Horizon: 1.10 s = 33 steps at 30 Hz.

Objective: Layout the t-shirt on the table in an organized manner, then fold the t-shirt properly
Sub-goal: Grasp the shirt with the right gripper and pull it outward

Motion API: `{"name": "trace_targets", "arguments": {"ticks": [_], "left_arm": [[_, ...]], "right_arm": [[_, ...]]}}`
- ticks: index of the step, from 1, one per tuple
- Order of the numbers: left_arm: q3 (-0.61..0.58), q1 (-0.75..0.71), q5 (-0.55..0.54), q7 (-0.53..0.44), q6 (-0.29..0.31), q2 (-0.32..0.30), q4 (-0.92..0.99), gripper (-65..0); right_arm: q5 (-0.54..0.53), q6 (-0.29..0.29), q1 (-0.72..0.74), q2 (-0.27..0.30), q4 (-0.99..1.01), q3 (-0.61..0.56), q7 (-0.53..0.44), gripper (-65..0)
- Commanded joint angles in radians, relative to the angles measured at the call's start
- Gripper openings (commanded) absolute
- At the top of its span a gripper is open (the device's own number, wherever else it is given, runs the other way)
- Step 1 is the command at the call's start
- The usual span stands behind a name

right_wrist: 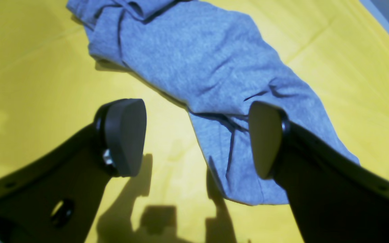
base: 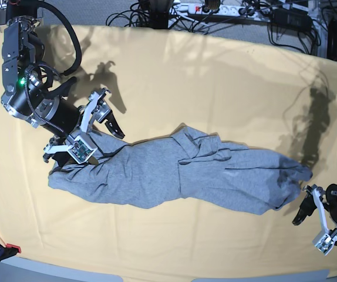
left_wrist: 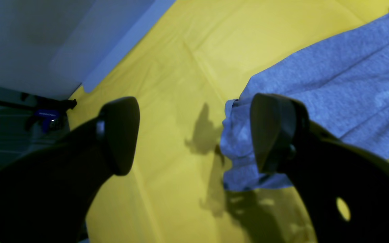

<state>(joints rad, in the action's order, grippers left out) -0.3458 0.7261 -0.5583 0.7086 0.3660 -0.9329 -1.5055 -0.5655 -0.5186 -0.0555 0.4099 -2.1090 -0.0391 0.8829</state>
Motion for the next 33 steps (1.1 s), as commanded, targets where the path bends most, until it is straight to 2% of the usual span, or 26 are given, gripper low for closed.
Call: {"name": "trace_targets", "arguments": {"ticks": [1,3,4,6,8,10,14,18,19,21,24,28,30,33], "left_arm": [[0.015,0.030,-0.029,0.010,-0.011,-0.017,-0.011,-15.6],[0.015,0.029,-0.148,0.065,-0.001,-0.016,-0.011,-15.6],[0.015,0.027,-0.207,0.088,0.023,-0.011,-0.011,-15.6],[0.015,0.016,-0.291,0.126,0.114,0.006,-0.011,-15.6],[0.015,0.002,-0.375,0.163,0.201,0.026,-0.011,-15.6],[0.015,-0.018,-0.401,0.174,0.238,0.045,-0.011,-15.6],[0.015,-0.055,-0.388,0.176,0.241,0.069,-0.011,-15.6],[0.015,-0.100,-0.449,0.190,0.255,0.097,-0.011,-15.6],[0.015,-0.109,-0.446,0.191,0.274,0.102,-0.011,-15.6],[0.015,-0.120,-0.411,0.191,0.269,0.105,-0.011,-15.6],[0.019,-0.121,-0.333,0.186,0.213,0.101,-0.011,-15.6],[0.074,-0.122,-0.307,0.183,0.175,0.099,-0.011,-15.6],[0.121,-0.122,-0.307,0.183,0.164,0.099,-0.011,-15.6],[0.199,-0.122,-0.307,0.183,0.129,0.098,-0.011,-15.6]], "right_arm": [[-0.019,-0.003,0.014,0.003,-0.014,0.007,-0.042,-17.0],[-0.047,-0.048,0.017,0.002,-0.014,0.006,-0.079,-17.0],[-0.063,-0.081,0.017,0.003,-0.014,0.006,-0.095,-17.0],[-0.080,-0.130,0.020,0.001,-0.014,0.002,-0.127,-17.0],[-0.090,-0.133,0.020,0.000,-0.014,-0.017,-0.145,-17.1],[-0.086,-0.129,0.023,0.000,-0.014,-0.055,-0.150,-17.1],[0.025,-0.103,0.052,-0.029,0.003,-0.158,-0.154,-17.1],[0.130,-0.027,0.118,-0.072,0.081,-0.235,-0.178,-17.1],[0.135,-0.027,0.132,-0.082,0.102,-0.242,-0.185,-17.1],[0.127,-0.036,0.156,-0.104,0.145,-0.252,-0.192,-17.1],[0.093,-0.062,0.211,-0.148,0.229,-0.259,-0.191,-17.3],[0.092,-0.058,0.306,-0.225,0.357,-0.265,-0.191,-17.7],[0.092,-0.066,0.348,-0.262,0.421,-0.265,-0.190,-22.6],[0.092,-0.113,0.396,-0.308,0.513,-0.275,-0.177,-30.6]]}}
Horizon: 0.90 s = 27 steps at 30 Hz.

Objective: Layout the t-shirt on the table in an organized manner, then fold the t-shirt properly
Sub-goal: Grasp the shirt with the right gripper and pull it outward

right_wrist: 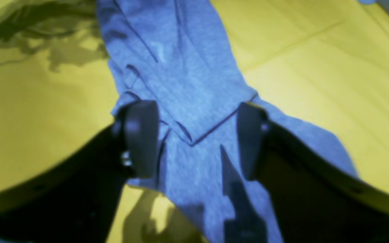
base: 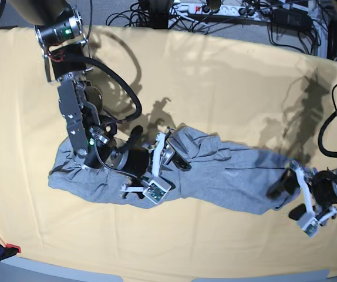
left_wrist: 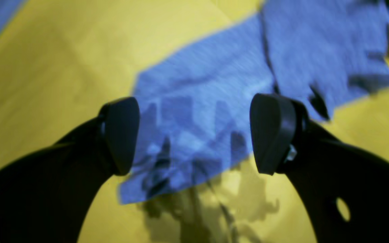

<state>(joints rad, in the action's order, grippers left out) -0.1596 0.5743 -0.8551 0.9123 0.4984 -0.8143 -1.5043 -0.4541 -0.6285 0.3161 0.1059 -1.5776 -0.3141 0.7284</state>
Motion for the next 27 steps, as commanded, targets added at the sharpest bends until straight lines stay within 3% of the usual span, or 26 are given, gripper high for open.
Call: {"name": "trace_targets", "arguments": {"ticks": [1,8,12,17,27], "left_arm": [[0.038,0.030,-0.010,-0.020,-0.003,-0.020,-0.011,-15.6],[0.102,0.027,-0.010,-0.014,-0.002,-0.033,-0.011,-15.6],[0.102,0.005,-0.015,-0.014,-0.002,-0.036,-0.011,-15.6],[0.102,-0.009,-0.017,-0.017,-0.002,-0.033,-0.011,-15.6],[0.102,-0.009,-0.017,-0.017,-0.003,-0.033,-0.011,-15.6]], "right_arm": [[-0.019,-0.007,0.037,-0.014,0.010,-0.006,-0.018,-31.0],[0.002,-0.007,0.061,-0.034,0.114,-0.022,-0.039,-26.6],[0.087,0.045,0.061,-0.045,0.193,-0.022,-0.108,-26.1],[0.089,-0.029,0.064,-0.062,0.264,-0.022,-0.134,-26.8],[0.087,-0.008,0.097,-0.098,0.264,-0.022,-0.161,-65.0]]}}
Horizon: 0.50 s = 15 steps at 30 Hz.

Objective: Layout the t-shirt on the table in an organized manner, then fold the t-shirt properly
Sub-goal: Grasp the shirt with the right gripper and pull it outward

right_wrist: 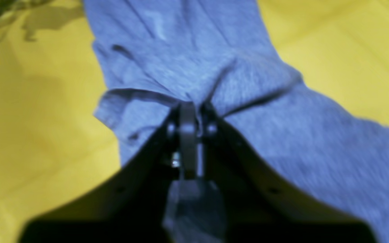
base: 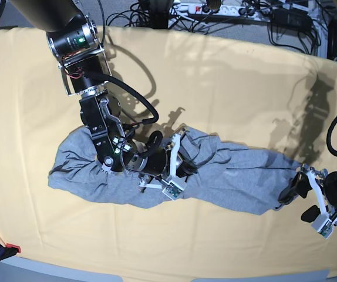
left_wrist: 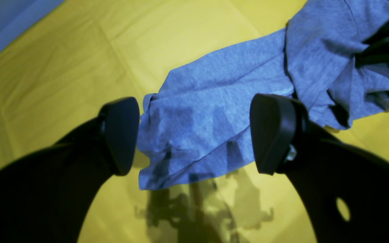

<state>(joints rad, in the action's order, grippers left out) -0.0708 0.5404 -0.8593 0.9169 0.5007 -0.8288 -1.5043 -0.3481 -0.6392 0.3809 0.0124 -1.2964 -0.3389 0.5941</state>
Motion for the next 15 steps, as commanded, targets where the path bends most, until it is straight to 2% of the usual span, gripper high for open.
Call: {"name": "trace_targets", "arguments": {"ticks": [1,4,9,13,15], "left_arm": [[0.013,0.025,-0.013,-0.022,-0.005,-0.019,-0.011,-15.6],[0.013,0.025,-0.012,-0.022,-0.005,-0.019,-0.011,-15.6],[0.013,0.025,-0.013,-0.026,-0.004,-0.019,-0.011,-15.6],[0.013,0.025,-0.013,-0.026,-0.004,-0.019,-0.011,-15.6],[0.013,0.025,-0.013,-0.026,-0.004,-0.019,-0.011,-15.6]], "right_arm": [[-0.020,0.003,0.034,-0.007,-0.017,0.003,-0.026,-65.0],[-0.017,0.003,0.034,-0.006,-0.034,0.005,-0.008,-65.0],[-0.017,0.004,0.009,0.032,-0.228,0.006,0.137,-65.0],[-0.017,0.025,-0.069,0.130,-0.496,0.006,0.241,-65.0],[-0.017,0.038,-0.130,0.194,-0.592,0.006,0.246,-65.0]]}}
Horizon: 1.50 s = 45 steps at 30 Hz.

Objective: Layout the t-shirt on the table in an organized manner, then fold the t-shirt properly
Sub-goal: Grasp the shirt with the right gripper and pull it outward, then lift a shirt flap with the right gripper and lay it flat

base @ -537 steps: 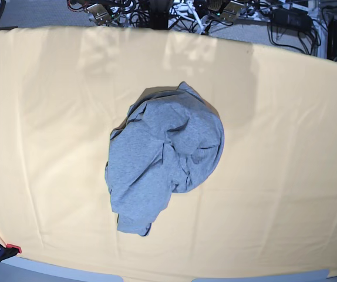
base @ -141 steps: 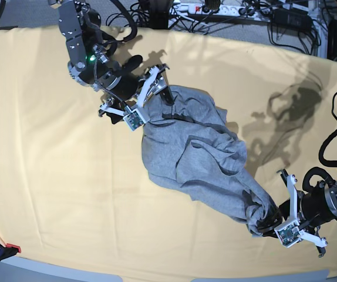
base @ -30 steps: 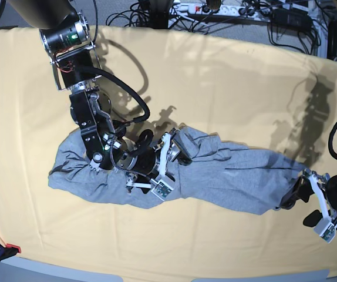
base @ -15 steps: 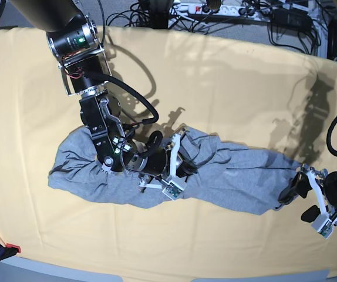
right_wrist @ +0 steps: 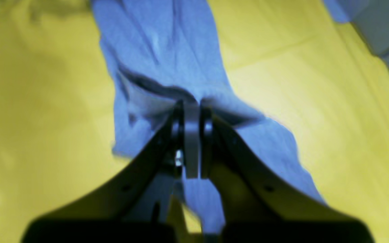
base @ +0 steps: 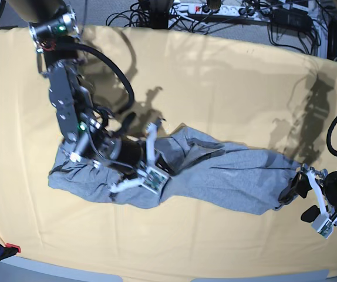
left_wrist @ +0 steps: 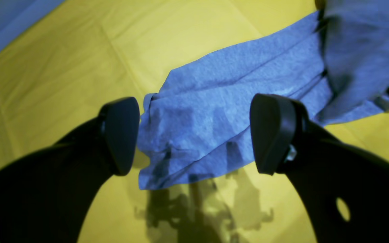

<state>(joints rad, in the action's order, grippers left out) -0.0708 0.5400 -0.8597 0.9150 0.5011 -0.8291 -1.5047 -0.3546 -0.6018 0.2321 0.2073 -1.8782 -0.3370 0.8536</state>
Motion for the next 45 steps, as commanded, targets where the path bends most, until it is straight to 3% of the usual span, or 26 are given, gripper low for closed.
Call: {"name": "trace_targets", "arguments": {"ticks": [1,6,9,15,24,34,38,41,42,45], "left_arm": [[0.013,0.025,-0.012,-0.024,-0.005,-0.019,-0.011,-15.6],[0.013,0.025,-0.013,-0.029,-0.005,-0.018,-0.011,-15.6],[0.013,0.025,-0.013,-0.031,-0.005,-0.014,-0.011,-15.6],[0.013,0.025,-0.013,-0.031,-0.004,-0.008,-0.011,-15.6],[0.013,0.025,-0.013,-0.031,-0.004,0.021,-0.011,-15.6],[0.013,0.025,-0.016,-0.032,-0.004,0.037,-0.011,-15.6],[0.013,0.025,-0.016,-0.031,-0.004,0.037,-0.011,-15.6],[0.013,0.025,-0.016,-0.031,-0.004,0.037,-0.011,-15.6],[0.013,0.025,-0.016,-0.031,-0.004,0.037,-0.011,-15.6],[0.013,0.025,-0.016,-0.031,-0.004,0.037,-0.011,-15.6]], "right_arm": [[-0.010,0.000,-0.016,0.029,-0.051,0.004,-0.014,-65.0],[0.085,0.084,-0.195,0.146,-0.257,0.031,-0.011,-65.0],[0.155,0.145,-0.301,0.184,-0.375,0.103,-0.009,-65.0],[0.150,0.212,-0.501,0.189,-0.478,0.273,0.010,-65.0],[0.141,0.262,-0.711,0.189,-0.478,0.403,0.129,-65.0],[-0.311,0.026,-0.795,0.189,-0.478,0.402,0.264,-65.0],[-0.524,-0.080,-0.794,0.189,-0.478,0.402,0.269,-65.0],[-0.603,-0.096,-0.791,0.189,-0.478,0.402,0.266,-65.0],[-0.619,-0.096,-0.782,0.189,-0.478,0.402,0.266,-59.6],[-0.618,-0.096,-0.769,0.189,-0.478,0.402,0.265,-32.1]]}}
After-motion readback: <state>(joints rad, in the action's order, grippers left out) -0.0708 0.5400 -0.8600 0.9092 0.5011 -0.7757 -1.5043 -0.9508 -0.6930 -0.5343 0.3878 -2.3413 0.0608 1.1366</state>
